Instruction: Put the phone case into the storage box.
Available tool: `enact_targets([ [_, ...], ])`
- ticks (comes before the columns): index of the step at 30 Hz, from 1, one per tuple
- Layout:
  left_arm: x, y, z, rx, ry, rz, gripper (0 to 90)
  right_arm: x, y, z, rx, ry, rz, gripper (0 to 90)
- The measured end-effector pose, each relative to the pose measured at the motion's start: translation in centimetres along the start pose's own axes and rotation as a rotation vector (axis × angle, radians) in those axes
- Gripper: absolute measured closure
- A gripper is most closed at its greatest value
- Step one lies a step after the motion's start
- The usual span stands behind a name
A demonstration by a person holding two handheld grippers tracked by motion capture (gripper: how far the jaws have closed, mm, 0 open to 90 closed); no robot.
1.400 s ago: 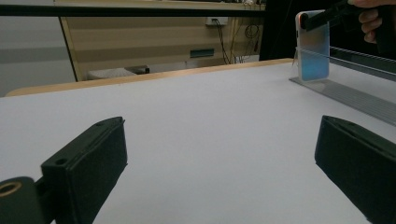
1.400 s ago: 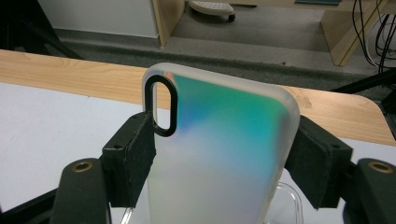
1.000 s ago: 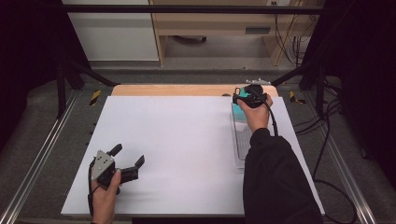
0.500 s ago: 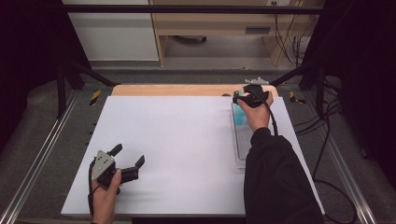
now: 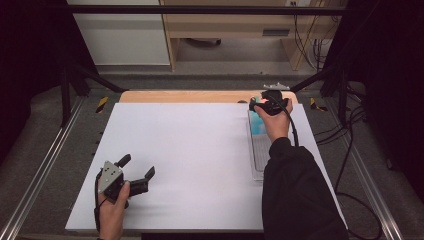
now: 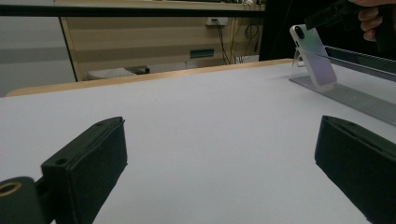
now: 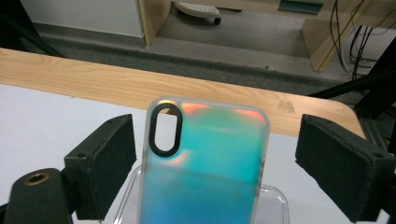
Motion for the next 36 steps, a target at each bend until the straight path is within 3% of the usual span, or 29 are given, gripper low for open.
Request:
enact_targets([
  [10, 0.0, 0.0, -0.1, 0.002, 0.001, 0.002, 2.0, -0.3, 0.0, 0.2, 0.084, -0.067, 0.036, 8.7],
  [19, 0.1, 0.0, -0.1, 0.002, 0.003, 0.004, 1.5, -0.9, -0.1, 0.6, 0.114, -0.097, 0.021, 7.8],
  [36, 0.2, 0.1, 0.1, -0.004, -0.002, 0.008, 1.3, -3.1, -1.0, 0.9, 0.127, -0.126, 0.014, 6.2],
])
Point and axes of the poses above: each handheld gripper's, and its own axes: x roughly forward along the jaws, y roughly out of its underside, z roughly to its left, the point moved 1 cm from there along x, roughly forward along the jaws, and after that the axes turned 7 degrees about -y, right-handed, at the moved point
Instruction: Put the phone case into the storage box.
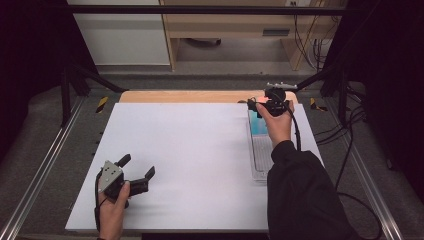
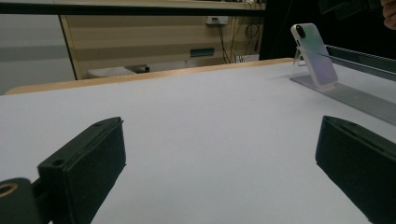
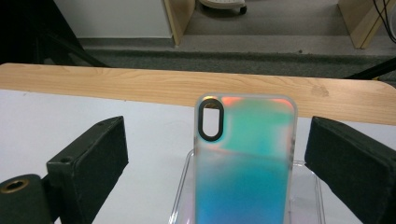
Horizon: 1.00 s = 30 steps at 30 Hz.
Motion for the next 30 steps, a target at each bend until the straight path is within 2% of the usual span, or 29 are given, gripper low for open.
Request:
enact_targets([
  [5, 0.0, 0.0, 0.0, -0.001, -0.004, -0.002, 1.2, -0.7, -0.1, 0.4, 0.002, -0.019, -0.005, 6.1],
  [9, 0.0, 0.0, 0.1, -0.007, -0.006, -0.003, 1.2, -1.1, -0.3, 0.7, -0.001, -0.017, -0.009, 6.4],
  [18, 0.0, 0.0, 0.2, -0.006, -0.006, -0.002, 1.3, -1.7, -0.6, 1.0, 0.048, -0.055, -0.032, 6.0],
  [25, 0.0, 0.0, -0.1, 0.008, 0.001, 0.002, 1.3, -2.2, -0.6, 1.3, 0.038, -0.066, -0.046, 5.5],
  [30, -0.1, 0.0, -0.2, 0.003, 0.003, -0.004, 1.2, -2.7, -0.4, 1.4, 0.046, -0.064, -0.060, 5.1],
])
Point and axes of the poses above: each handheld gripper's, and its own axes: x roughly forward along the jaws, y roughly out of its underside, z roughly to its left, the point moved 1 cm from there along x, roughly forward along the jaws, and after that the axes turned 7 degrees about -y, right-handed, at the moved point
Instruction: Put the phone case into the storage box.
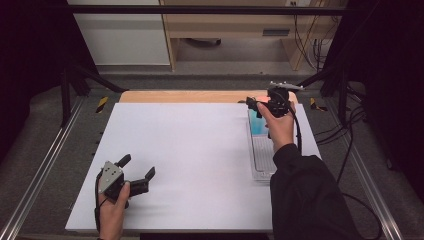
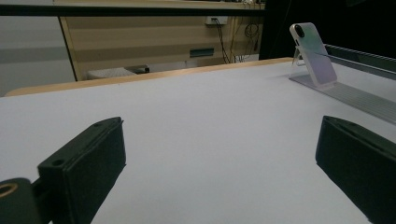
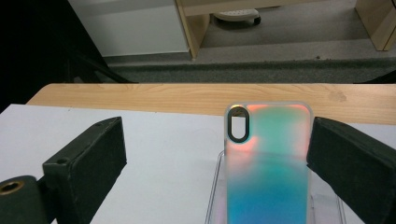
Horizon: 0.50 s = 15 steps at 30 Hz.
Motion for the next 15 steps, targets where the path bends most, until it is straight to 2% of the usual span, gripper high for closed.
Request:
enact_targets([
  [4, 0.1, 0.0, -0.1, 0.001, 0.002, -0.001, 1.2, -0.3, 0.1, 0.2, 0.005, -0.001, -0.010, 5.1],
  [15, 0.1, 0.0, 0.0, 0.001, 0.004, 0.003, 1.2, -0.7, 0.1, 1.2, -0.034, -0.011, -0.021, 5.0],
])
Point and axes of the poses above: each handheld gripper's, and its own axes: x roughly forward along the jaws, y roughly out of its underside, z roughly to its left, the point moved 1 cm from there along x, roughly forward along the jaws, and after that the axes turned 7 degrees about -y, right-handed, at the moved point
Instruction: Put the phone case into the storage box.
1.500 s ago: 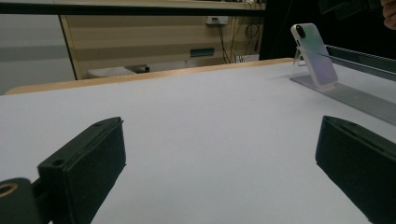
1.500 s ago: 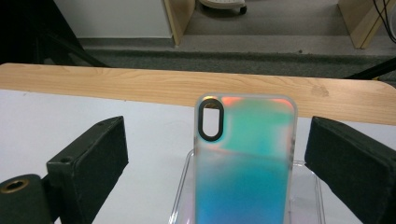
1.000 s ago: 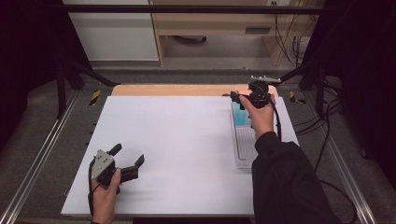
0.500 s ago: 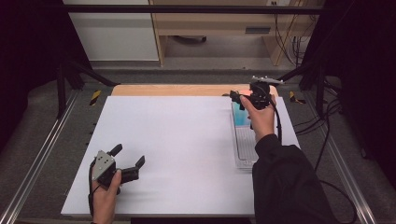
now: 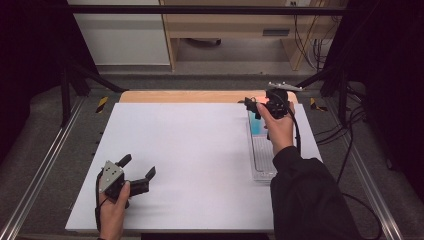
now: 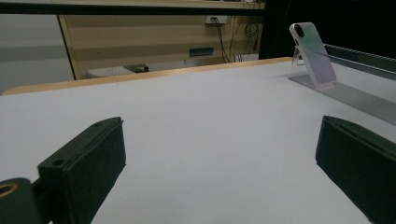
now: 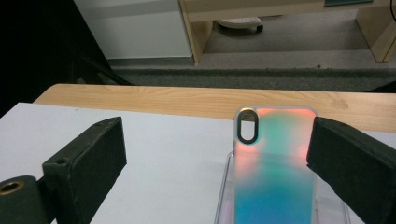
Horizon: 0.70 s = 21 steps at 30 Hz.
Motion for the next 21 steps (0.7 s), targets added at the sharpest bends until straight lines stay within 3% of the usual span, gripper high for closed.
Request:
enact_targets([
  [8, 0.0, 0.0, 0.0, 0.001, 0.001, 0.001, 1.2, -0.2, 0.2, 1.2, -0.057, -0.002, -0.006, 5.1],
  [21, 0.1, 0.0, -0.1, 0.004, 0.004, 0.003, 1.2, -0.5, 0.9, 3.4, -0.097, -0.045, -0.021, 4.9],
])
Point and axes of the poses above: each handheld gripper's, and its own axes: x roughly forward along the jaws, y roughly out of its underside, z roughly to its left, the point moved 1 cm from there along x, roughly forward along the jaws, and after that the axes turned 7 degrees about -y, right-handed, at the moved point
